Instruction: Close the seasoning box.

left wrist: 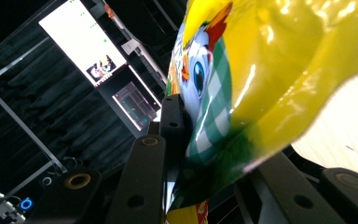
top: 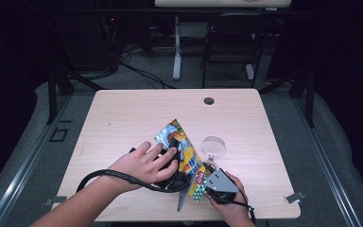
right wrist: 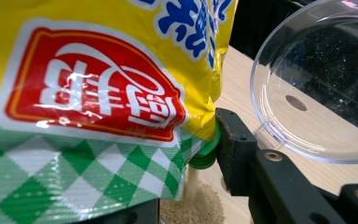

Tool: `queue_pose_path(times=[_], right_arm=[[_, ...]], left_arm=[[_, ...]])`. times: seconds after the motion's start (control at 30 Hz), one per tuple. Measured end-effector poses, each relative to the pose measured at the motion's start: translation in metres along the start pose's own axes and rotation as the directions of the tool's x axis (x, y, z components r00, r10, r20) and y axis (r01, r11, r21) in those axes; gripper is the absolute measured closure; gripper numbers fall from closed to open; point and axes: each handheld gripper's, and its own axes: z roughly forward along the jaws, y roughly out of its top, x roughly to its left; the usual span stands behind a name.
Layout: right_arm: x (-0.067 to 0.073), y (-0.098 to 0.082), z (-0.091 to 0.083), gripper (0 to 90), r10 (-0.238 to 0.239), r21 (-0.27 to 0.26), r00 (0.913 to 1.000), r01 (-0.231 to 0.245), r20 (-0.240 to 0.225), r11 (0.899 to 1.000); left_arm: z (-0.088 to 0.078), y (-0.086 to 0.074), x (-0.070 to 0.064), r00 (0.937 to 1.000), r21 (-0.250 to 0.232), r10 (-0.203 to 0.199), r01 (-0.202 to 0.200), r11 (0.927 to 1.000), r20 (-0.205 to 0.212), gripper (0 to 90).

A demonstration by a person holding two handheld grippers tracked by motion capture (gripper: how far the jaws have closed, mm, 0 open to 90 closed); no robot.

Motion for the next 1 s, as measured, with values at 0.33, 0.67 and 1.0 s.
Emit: queue_pose_path(times=[0.33,0.67,1.0], right_arm=[[0.0005,-0.0006,0.002,70.8,-0.003,0.008,1.0,0.003,0.001,1.0],[0.0012,-0.001,0.0039,70.8,-0.005,0.003,1.0,0.005,-0.001,1.0],[0.001,-0.0011,0.0045,70.7,-0.006,0.001,1.0,0.006,0.001,1.0]], left_arm=[[0.0006,0.0012,-0.0012,1.0,-0.008,-0.006,0.006,1.0,-0.001,78.4],[-0.0005,0.0021,-0.0013,1.0,-0.003,0.004,-0.004,1.0,0.0,78.6],[-0.0003,0.0029,-0.0007,1.0,-0.009,-0.007,0.007,0.9999,-0.002,78.6]])
